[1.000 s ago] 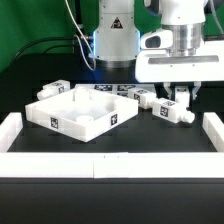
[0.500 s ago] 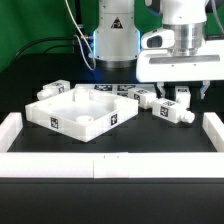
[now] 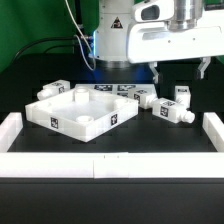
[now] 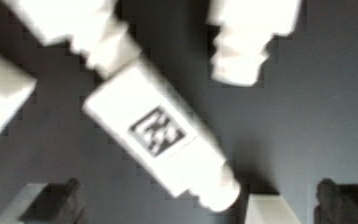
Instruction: Assemble one leg
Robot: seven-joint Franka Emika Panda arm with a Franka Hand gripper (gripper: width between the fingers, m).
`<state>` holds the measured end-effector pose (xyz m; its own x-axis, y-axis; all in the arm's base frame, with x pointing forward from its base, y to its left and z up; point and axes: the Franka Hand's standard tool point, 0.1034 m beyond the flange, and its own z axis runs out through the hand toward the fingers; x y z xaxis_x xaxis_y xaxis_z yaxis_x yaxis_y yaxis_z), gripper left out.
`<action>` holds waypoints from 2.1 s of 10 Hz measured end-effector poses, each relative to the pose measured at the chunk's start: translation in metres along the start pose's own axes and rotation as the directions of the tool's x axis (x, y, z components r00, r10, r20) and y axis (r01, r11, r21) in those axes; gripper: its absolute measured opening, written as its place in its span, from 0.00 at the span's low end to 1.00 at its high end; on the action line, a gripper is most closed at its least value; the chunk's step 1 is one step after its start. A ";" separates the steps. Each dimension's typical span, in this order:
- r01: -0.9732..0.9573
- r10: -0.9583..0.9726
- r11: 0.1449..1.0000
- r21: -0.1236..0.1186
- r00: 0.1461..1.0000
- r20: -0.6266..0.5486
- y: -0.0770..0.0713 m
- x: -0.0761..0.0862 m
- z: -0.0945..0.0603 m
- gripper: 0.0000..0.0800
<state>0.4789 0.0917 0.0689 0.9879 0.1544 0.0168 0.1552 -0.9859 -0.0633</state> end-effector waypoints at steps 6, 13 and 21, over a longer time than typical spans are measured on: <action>0.068 -0.068 0.998 0.003 0.998 0.003 -0.004 0.009 0.022 0.81; 0.066 -0.066 0.998 -0.010 0.998 -0.016 -0.001 0.004 0.060 0.65; 0.132 -0.132 0.991 -0.005 0.991 -0.024 0.016 0.033 0.034 0.36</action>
Offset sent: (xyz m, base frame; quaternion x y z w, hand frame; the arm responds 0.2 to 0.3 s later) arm 0.0000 0.0000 0.0000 0.0000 0.0000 0.0000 1.0000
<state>0.5145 0.0835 0.0343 0.9582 0.2816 0.0495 0.2842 -0.9571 -0.0559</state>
